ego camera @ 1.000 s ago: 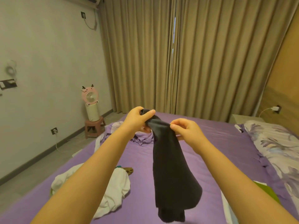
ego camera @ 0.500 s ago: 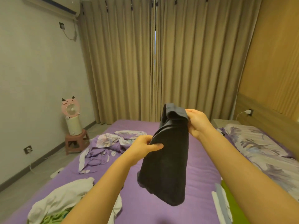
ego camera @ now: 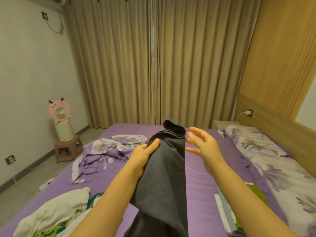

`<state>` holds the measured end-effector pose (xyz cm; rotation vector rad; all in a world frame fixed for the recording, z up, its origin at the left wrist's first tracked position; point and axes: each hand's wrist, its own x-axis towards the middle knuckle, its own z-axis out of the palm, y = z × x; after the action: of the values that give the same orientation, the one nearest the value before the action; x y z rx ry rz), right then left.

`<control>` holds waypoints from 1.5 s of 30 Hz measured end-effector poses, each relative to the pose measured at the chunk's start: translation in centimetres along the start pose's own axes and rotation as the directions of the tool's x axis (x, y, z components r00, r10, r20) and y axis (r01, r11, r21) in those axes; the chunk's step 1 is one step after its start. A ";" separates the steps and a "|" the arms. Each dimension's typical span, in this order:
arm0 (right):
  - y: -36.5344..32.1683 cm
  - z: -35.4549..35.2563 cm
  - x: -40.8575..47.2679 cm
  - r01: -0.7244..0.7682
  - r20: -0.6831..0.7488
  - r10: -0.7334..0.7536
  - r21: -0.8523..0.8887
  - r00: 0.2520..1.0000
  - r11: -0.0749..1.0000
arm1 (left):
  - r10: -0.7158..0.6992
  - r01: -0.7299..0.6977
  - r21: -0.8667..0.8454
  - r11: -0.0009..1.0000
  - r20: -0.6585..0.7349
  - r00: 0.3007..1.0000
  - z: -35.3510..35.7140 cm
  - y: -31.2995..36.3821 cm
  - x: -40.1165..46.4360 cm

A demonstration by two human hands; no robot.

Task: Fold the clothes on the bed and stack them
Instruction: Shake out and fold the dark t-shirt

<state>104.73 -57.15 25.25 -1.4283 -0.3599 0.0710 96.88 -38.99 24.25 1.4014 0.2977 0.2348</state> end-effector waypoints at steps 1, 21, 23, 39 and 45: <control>0.6 0.2 -1.2 0.051 0.042 -0.049 -0.064 0.998 0.997 | -0.014 0.014 -0.030 0.999 -0.012 1.000 0.2 0.2 0.1; 3.3 3.0 -2.7 -0.160 0.015 0.159 0.102 0.987 0.982 | -0.062 -0.009 0.207 0.978 0.332 0.941 -0.9 -5.9 -4.3; 3.5 2.4 -2.8 -0.188 0.061 0.182 0.115 0.981 0.975 | -0.021 -0.014 0.118 0.993 0.288 0.957 -0.4 -6.1 -3.9; 3.4 -3.2 -6.0 0.115 0.059 -0.099 -0.576 0.993 0.809 | 0.160 -0.122 0.303 0.945 -0.104 0.982 -0.7 -0.6 0.7; 1.4 -6.1 -3.2 0.125 0.030 -0.135 -0.617 0.990 0.777 | 0.292 -0.146 0.602 0.785 -0.152 0.944 -4.7 2.3 1.5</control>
<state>103.70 -63.55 22.62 -2.0523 -0.4966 -0.1919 96.75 -33.73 25.78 2.0357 0.4270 0.5442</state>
